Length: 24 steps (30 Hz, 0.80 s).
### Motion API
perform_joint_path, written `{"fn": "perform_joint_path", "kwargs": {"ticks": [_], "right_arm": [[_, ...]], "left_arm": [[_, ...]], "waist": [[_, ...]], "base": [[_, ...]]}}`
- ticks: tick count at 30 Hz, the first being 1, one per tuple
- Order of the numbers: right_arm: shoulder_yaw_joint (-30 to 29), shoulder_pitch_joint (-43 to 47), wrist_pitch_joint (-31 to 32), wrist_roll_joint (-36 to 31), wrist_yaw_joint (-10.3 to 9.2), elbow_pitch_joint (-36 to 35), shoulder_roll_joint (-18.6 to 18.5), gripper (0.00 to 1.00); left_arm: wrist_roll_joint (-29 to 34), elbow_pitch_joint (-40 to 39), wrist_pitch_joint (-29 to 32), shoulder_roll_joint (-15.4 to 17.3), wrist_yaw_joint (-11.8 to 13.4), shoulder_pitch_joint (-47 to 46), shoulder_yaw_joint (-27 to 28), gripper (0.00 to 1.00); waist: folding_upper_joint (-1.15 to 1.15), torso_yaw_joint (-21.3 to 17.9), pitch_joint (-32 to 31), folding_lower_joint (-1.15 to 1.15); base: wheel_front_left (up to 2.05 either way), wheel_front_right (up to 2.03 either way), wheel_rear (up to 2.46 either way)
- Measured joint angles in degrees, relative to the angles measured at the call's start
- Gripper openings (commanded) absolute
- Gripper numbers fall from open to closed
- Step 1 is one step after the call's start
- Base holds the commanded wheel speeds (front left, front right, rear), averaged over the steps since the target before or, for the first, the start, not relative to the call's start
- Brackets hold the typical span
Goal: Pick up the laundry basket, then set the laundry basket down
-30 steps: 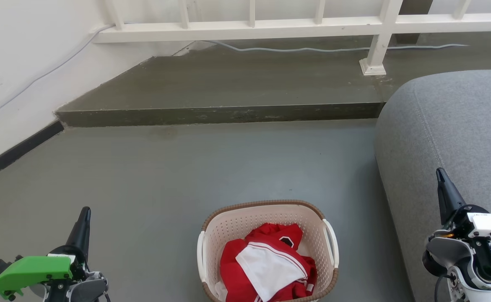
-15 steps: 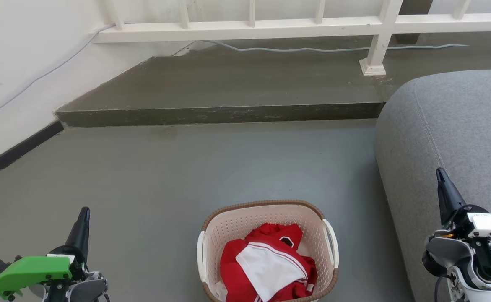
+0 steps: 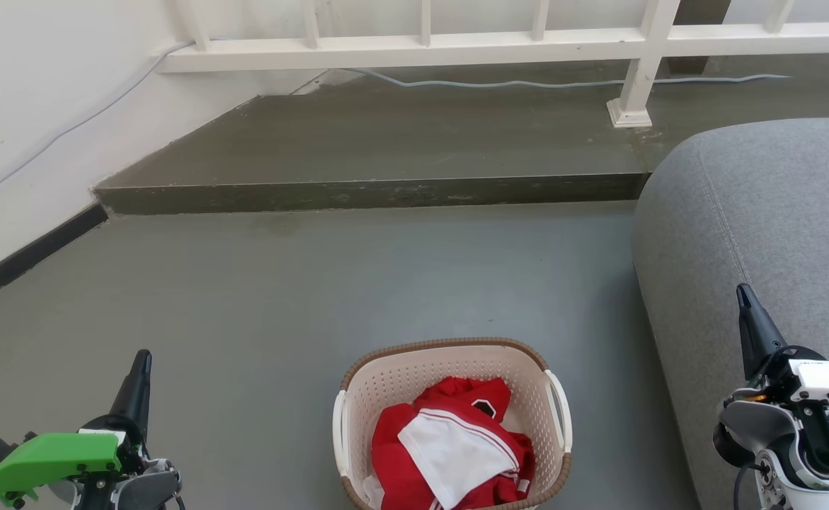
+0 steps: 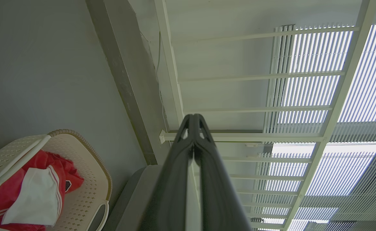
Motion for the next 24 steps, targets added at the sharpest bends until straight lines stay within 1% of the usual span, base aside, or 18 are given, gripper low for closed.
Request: {"fn": "perform_joint_path", "kwargs": {"ticks": [24], "right_arm": [[-0.1, 0.0, 0.0, 0.0, 0.00, 0.1, 0.0, 0.00]], "left_arm": [[0.0, 0.1, 0.2, -0.1, 0.0, 0.0, 0.2, 0.00]], "waist": [[0.00, 0.0, 0.0, 0.00]], "base": [[0.00, 0.00, 0.00]]}}
